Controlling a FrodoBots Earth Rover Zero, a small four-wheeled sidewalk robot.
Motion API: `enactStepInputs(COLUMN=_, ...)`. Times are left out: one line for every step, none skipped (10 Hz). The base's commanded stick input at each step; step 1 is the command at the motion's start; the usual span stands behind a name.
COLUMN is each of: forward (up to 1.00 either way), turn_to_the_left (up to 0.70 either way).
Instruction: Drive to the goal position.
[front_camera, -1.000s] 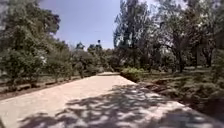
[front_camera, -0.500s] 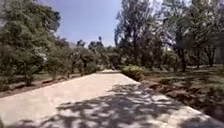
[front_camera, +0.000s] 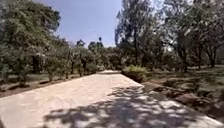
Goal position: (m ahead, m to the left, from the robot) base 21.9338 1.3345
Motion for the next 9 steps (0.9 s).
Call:
enactStepInputs(forward=0.70, turn_to_the_left=-0.35)
enactStepInputs(forward=0.70, turn_to_the_left=-0.29)
enactStepInputs(forward=0.70, turn_to_the_left=-0.12)
enactStepInputs(forward=0.70, turn_to_the_left=0.00)
enactStepInputs(forward=0.70, turn_to_the_left=0.00)
enactStepInputs(forward=0.70, turn_to_the_left=0.00)
enactStepInputs(forward=0.70, turn_to_the_left=0.00)
enactStepInputs(forward=0.70, turn_to_the_left=0.00)
enactStepInputs(forward=0.70, turn_to_the_left=0.00)
